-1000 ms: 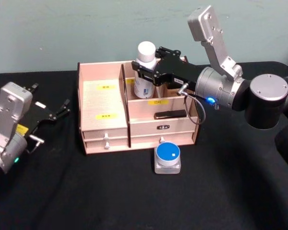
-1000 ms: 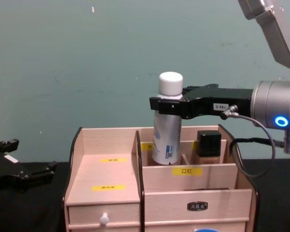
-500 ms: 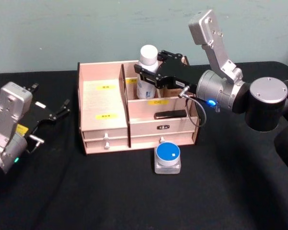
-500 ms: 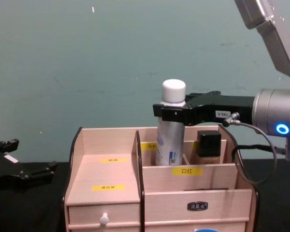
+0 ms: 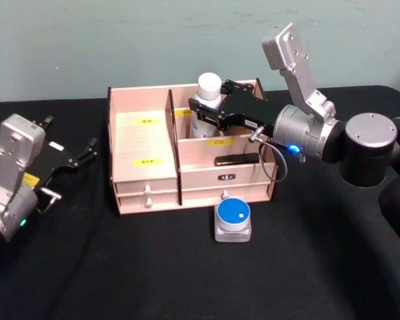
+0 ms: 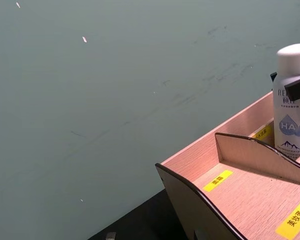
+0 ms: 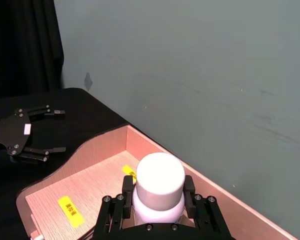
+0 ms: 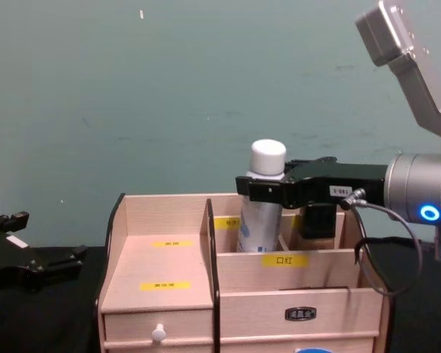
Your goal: Pick up the facial cleanser and watermelon frost from the table and place them into the tiered storage box.
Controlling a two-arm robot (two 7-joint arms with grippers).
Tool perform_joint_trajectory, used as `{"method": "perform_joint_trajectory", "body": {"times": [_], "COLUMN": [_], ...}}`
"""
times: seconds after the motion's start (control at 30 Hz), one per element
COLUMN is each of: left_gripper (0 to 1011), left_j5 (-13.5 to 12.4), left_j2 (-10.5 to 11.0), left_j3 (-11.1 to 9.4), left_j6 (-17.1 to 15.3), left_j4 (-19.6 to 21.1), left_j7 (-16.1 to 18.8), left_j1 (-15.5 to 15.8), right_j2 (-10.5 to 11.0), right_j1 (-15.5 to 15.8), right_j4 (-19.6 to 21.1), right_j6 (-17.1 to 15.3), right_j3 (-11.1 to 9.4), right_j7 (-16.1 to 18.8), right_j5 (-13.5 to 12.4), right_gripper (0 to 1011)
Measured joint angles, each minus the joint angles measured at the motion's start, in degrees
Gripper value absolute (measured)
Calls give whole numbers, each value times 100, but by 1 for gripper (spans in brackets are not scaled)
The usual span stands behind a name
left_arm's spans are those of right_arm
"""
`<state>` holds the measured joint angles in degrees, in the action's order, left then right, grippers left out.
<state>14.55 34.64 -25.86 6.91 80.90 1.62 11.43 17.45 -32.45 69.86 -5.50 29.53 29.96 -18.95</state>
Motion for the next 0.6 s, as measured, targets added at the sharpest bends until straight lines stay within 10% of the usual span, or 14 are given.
{"method": "perform_joint_trajectory", "body": {"times": [0.6], "left_gripper": [1010], "left_j5": [0], "left_j2": [0], "left_j3": [0], "left_j6": [0], "left_j4": [0], "left_j7": [0], "left_j1": [0], "right_j2": [-38], "right_j1": [-45], "right_j4": [-143], "right_j6": [-43], "right_j3": [38], "right_j7": [36], "right_j5": [-15], "right_gripper": [600]}}
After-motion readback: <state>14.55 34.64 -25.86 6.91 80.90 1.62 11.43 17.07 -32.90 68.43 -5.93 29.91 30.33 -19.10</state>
